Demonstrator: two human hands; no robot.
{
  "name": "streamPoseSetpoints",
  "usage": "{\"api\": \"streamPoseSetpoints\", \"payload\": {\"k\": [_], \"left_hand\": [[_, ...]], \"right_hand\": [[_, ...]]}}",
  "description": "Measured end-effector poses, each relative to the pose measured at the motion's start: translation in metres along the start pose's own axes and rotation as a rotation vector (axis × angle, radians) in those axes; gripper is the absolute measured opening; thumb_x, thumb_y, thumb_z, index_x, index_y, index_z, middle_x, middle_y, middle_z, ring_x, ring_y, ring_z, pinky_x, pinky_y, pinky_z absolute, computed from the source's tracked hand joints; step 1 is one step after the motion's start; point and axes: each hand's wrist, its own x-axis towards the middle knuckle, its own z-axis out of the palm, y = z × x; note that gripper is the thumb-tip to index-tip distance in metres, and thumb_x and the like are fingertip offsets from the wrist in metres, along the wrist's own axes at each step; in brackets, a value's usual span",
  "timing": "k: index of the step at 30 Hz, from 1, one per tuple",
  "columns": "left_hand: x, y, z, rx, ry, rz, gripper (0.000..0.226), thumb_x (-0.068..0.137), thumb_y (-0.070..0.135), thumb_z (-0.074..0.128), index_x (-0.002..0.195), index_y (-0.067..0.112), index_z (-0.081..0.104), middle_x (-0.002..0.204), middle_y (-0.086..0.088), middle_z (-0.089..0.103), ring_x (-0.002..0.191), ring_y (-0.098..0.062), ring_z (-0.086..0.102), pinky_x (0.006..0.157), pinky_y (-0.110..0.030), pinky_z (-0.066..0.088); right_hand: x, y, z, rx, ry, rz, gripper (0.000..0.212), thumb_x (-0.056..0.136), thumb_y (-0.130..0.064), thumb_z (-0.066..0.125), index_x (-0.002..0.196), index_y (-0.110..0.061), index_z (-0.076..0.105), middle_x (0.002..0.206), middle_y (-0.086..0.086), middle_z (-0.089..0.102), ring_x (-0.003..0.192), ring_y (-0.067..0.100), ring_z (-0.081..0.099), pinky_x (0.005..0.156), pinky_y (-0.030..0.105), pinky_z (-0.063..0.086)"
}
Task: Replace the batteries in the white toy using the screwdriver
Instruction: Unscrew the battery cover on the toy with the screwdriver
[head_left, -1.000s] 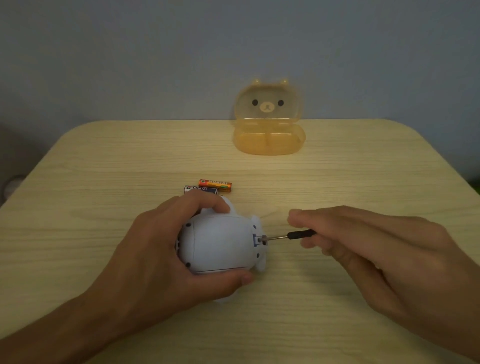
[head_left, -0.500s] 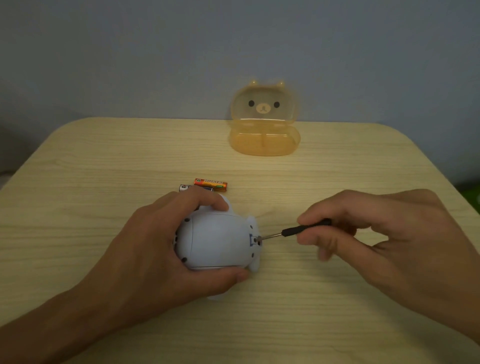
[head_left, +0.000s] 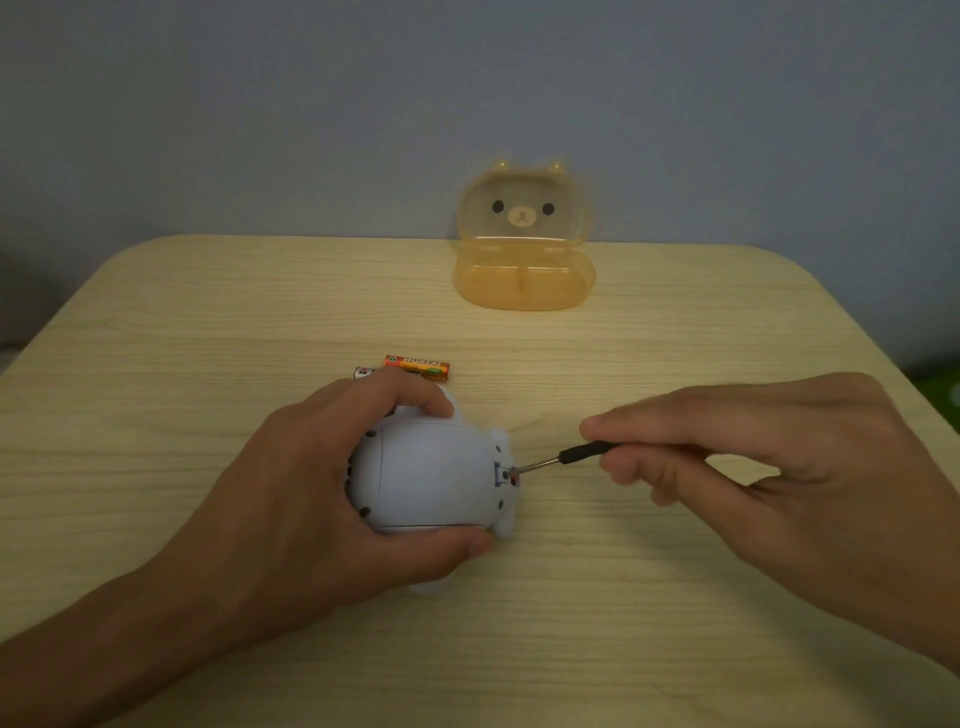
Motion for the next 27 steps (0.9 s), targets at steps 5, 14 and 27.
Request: {"api": "streamPoseSetpoints", "payload": {"k": [5,14,27], "left_hand": [[0.0,0.001,0.0,0.01,0.004,0.009,0.067,0.056,0.075,0.08,0.111,0.044,0.058,0.118,0.029,0.063,0.096,0.0,0.066,0.071,-0.012,0.049],[0.0,0.002,-0.002,-0.006,-0.006,0.015,0.066,0.057,0.073,0.082,0.111,0.042,0.059,0.114,0.034,0.062,0.094,0.008,0.064,0.069,-0.003,0.045],[0.0,0.002,-0.002,0.005,-0.023,-0.011,0.068,0.056,0.076,0.079,0.111,0.043,0.059,0.111,0.03,0.063,0.094,0.003,0.066,0.067,-0.008,0.048]], "right_hand": [[0.002,0.0,0.006,-0.041,0.005,-0.044,0.032,0.091,-0.034,0.065,0.104,-0.009,0.081,0.078,-0.027,0.063,0.063,-0.014,0.057,0.064,0.002,0.049],[0.002,0.002,-0.005,-0.145,-0.004,-0.037,0.023,0.089,-0.027,0.075,0.11,-0.02,0.08,0.086,-0.015,0.078,0.064,0.004,0.067,0.063,0.02,0.056],[0.0,0.016,-0.004,-0.298,-0.084,-0.091,0.017,0.094,-0.03,0.068,0.095,-0.016,0.079,0.079,-0.012,0.074,0.064,-0.005,0.054,0.062,0.011,0.047]]}}
